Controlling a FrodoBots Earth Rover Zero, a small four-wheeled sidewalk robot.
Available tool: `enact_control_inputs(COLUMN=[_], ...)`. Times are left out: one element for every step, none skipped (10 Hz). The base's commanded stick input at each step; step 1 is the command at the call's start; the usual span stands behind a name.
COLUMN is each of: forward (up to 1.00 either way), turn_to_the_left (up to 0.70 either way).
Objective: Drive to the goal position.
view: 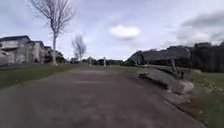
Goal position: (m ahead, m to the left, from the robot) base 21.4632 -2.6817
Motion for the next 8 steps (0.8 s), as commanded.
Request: enact_control_inputs(forward=[0.70, 0.70, 0.70, 0.70, 0.70, 0.70, 0.70, 0.70], turn_to_the_left=[0.27, 0.05, 0.02, 0.02, 0.02, 0.02, 0.03, 0.28])
